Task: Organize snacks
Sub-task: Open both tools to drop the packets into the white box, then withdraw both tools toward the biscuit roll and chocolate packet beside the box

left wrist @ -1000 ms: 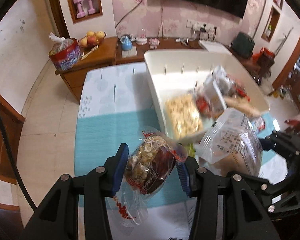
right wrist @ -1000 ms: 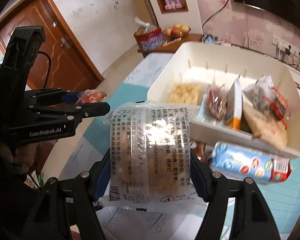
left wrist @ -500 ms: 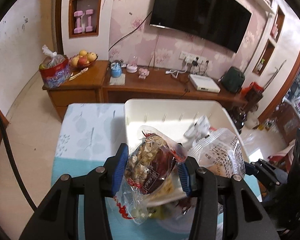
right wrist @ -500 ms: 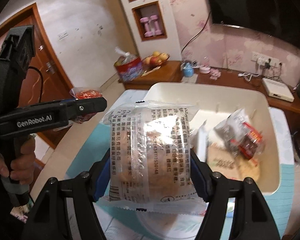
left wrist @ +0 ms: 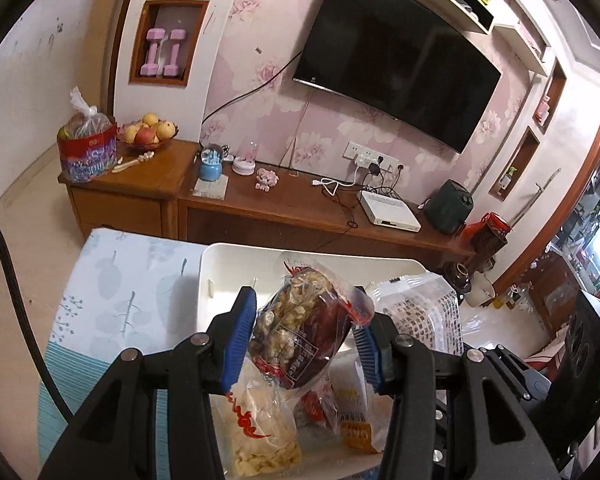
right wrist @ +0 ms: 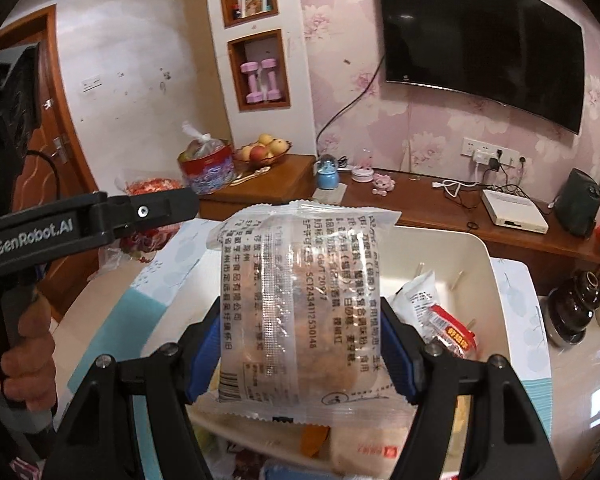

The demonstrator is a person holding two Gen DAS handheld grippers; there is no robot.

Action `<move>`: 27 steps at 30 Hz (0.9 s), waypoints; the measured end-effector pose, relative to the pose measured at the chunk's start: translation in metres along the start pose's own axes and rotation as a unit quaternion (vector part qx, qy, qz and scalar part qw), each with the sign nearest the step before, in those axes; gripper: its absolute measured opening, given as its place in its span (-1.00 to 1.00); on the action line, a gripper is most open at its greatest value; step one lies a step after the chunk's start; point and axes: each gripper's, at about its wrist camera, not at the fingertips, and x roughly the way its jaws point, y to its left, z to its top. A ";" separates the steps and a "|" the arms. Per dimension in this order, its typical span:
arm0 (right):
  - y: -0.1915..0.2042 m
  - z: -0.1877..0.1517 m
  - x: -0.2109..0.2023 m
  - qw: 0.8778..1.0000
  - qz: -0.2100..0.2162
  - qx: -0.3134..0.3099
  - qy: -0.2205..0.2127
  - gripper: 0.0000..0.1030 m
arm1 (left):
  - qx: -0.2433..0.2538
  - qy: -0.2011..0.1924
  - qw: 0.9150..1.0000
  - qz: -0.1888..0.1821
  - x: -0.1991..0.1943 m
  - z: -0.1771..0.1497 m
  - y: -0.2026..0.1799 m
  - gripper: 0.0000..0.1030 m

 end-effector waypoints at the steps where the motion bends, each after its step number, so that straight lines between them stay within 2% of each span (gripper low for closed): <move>1: -0.002 0.000 0.003 1.000 -0.005 0.002 0.000 0.39 | -0.002 0.003 1.000 0.001 0.004 0.000 0.000 -0.10; 5: -0.011 0.000 0.012 1.000 -0.022 0.018 0.009 0.45 | -0.008 0.019 1.000 0.003 0.017 -0.002 0.000 -0.08; 7: -0.018 -0.001 0.018 0.999 -0.030 0.029 0.019 0.46 | -0.015 0.022 1.000 0.000 0.021 -0.001 0.000 0.02; 9: -0.021 -0.001 0.023 0.998 -0.036 0.038 0.029 0.46 | -0.019 0.027 0.999 0.000 0.023 -0.001 0.001 0.29; 15: -0.035 -0.006 0.028 0.995 -0.041 0.084 0.040 0.47 | -0.019 0.024 1.000 0.003 0.017 0.001 0.005 0.33; 20: -0.029 -0.004 0.019 0.996 -0.057 0.066 0.022 0.52 | -0.020 0.016 1.000 0.005 0.004 0.001 0.009 0.36; 27: -0.023 -0.010 0.004 0.996 -0.046 0.072 0.020 0.52 | -0.019 0.009 1.000 0.008 -0.014 -0.009 0.011 0.48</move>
